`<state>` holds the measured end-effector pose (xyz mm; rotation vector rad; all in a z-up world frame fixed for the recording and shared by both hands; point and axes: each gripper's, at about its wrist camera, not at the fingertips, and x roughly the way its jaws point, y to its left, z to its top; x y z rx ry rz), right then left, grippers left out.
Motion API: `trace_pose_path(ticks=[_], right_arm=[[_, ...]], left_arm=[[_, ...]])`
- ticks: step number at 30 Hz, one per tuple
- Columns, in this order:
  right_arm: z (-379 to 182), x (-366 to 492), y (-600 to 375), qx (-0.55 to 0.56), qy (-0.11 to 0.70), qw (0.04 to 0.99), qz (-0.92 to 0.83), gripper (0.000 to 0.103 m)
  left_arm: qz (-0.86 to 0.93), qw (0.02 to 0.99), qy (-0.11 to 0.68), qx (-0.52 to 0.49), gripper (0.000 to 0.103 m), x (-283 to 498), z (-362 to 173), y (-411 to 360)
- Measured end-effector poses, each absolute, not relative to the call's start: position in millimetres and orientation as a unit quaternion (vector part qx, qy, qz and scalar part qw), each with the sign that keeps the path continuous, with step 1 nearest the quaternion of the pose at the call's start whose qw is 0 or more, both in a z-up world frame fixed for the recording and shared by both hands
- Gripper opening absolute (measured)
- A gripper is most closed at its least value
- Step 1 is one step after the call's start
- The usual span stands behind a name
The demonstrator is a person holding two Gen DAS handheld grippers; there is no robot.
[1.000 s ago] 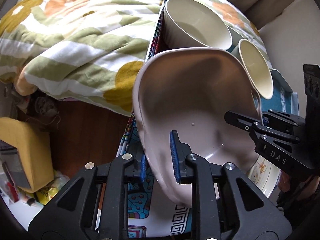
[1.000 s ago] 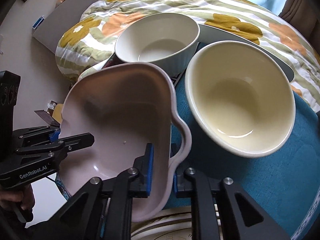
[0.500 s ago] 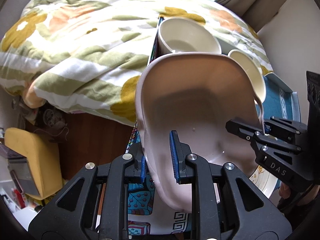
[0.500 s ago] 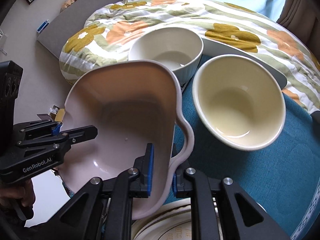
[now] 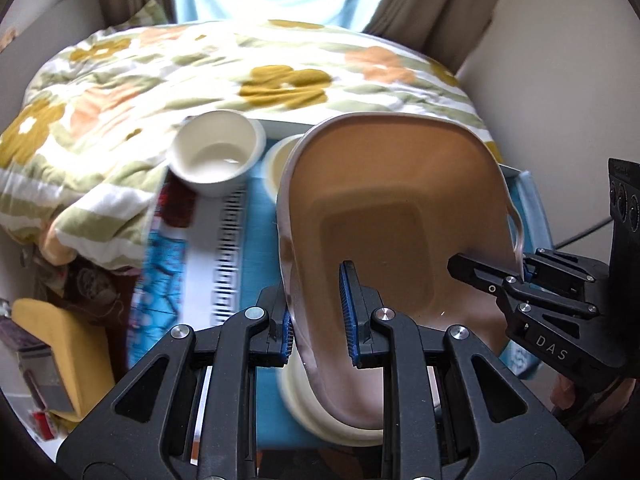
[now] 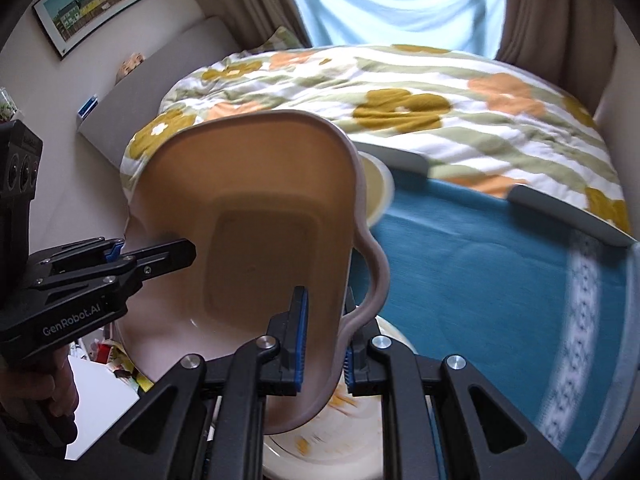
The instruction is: Organize plates and bowls
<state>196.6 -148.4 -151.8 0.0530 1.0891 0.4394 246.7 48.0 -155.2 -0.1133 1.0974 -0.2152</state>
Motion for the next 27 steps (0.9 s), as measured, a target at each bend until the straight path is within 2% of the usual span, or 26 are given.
trace_pose_path(ticks=[7, 15, 27], right_arm=[[-143.4, 160.0, -252.6, 0.037, 0.511, 0.844, 0.161, 0.014], [-162.9, 130.9, -341.1, 0.06, 0.526, 0.842, 0.108, 0.014], [-230.9, 113.1, -398.8, 0.094, 0.559, 0.82, 0.074, 0.014]], left_arm=[[-0.147, 0.841, 0.518, -0.045, 0.018, 221.7, -148.7, -71.0], [-0.191, 0.816, 0.545, -0.029, 0.018, 201.6, -180.0, -178.7], [-0.208, 0.781, 0.589, -0.001, 0.018, 192.0, -252.2, -246.7]])
